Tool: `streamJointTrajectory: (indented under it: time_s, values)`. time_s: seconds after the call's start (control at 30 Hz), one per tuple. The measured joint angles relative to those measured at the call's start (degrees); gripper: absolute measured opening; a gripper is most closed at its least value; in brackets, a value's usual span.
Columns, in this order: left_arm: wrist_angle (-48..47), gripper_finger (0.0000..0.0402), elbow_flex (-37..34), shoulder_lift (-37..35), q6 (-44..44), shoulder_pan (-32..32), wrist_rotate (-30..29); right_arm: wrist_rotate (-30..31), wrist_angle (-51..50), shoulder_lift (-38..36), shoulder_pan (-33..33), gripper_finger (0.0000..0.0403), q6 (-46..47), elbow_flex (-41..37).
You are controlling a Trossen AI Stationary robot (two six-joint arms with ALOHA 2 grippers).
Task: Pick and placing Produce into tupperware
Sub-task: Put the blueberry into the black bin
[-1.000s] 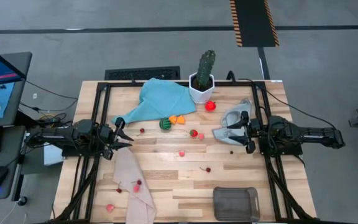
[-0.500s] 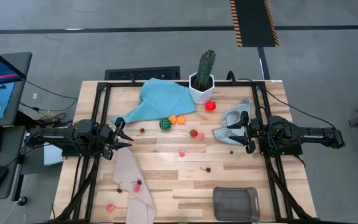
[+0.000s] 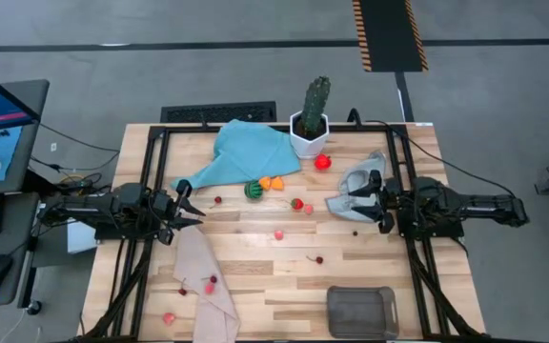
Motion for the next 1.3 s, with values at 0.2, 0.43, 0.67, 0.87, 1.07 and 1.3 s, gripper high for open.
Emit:
streamJointTrajectory:
  time_s: [0.2, 0.43, 0.67, 0.87, 1.07, 1.3]
  values:
    - [0.0, 0.0085, 0.0, 0.0, 0.0, 0.0, 0.0, -0.1, 9.4, 0.0, 0.6, 0.0255, 16.0, 0.0]
    - [0.0, 0.0085, 0.0, 0.0, 0.0, 0.0, 0.0, 1.7, 12.4, 0.0, 0.5, 0.0255, 16.0, 0.0]
    - [0.0, 0.0085, 0.0, 0.0, 0.0, 0.0, 0.0, 5.5, 7.0, 0.0, 1.8, 0.0255, 12.8, 0.0]
    - [0.0, 0.0085, 0.0, 0.0, 0.0, 0.0, 0.0, 6.0, 1.9, 0.1, 5.0, 0.0255, 10.1, 0.5]
    - [0.0, 0.0085, 0.0, 0.0, 0.0, 0.0, 0.0, 7.3, -4.7, 2.8, 8.1, 0.0255, 4.8, 4.8]
    - [1.2, 0.0085, 0.0, 0.0, 0.0, 0.0, -1.1, 15.1, -22.5, 13.5, 10.7, 0.0255, 4.4, 16.2]
